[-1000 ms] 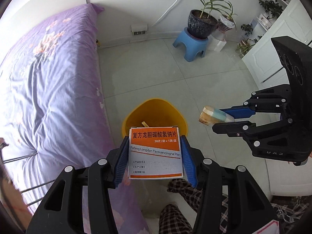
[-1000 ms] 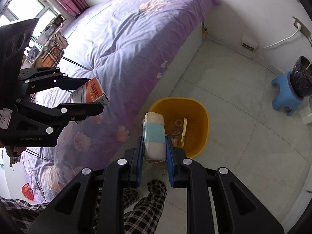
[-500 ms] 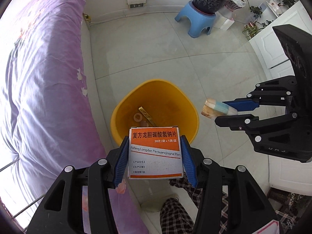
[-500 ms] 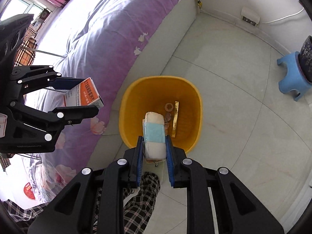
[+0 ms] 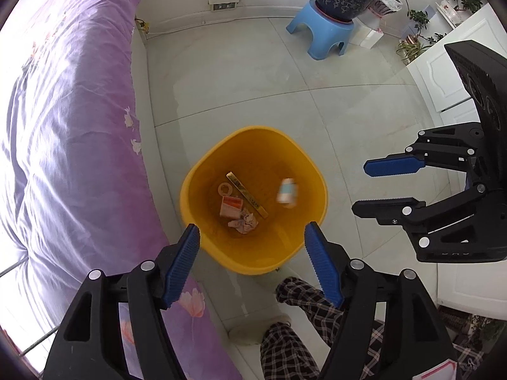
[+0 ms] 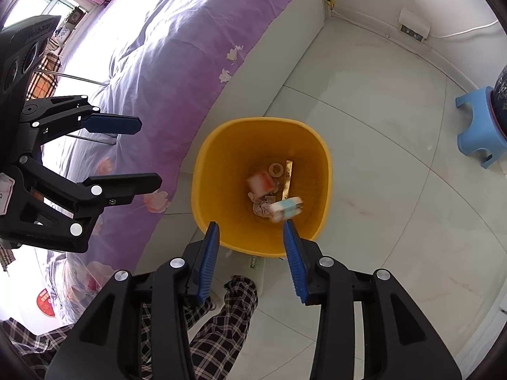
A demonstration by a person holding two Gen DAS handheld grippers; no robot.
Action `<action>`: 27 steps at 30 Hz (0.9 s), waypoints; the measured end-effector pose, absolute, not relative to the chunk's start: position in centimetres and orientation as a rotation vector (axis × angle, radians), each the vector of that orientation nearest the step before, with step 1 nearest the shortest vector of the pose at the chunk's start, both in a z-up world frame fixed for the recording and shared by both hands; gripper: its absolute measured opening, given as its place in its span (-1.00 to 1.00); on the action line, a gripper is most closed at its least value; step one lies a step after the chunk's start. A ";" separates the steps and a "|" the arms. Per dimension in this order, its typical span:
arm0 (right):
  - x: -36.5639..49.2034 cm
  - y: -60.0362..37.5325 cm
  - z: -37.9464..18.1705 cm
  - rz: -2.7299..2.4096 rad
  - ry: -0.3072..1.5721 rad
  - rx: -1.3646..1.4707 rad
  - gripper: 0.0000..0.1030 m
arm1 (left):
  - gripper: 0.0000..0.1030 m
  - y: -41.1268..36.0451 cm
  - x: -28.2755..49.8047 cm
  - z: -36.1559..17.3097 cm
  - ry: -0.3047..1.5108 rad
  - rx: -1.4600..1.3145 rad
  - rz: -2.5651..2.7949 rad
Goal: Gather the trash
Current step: 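Open both tools to drop the sponge and medicine box into the bucket, then move both tools back over the plaid cloth toward the wrappers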
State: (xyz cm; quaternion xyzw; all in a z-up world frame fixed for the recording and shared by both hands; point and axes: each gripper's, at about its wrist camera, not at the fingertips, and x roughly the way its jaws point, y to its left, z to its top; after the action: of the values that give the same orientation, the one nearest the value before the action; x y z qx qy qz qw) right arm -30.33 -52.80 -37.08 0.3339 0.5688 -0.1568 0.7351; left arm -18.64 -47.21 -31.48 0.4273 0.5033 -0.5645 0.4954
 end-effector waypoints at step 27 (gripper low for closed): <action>-26.3 -48.2 -20.5 -0.274 1.102 0.508 -0.01 | 0.36 -38.6 -14.6 -15.0 1.063 0.640 -1.297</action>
State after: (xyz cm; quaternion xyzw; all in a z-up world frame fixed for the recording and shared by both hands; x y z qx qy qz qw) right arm -26.34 -48.20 -20.48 0.2380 0.5162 -0.1283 0.8126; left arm -14.63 -38.63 -14.99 0.2787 0.4631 -0.5647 0.6237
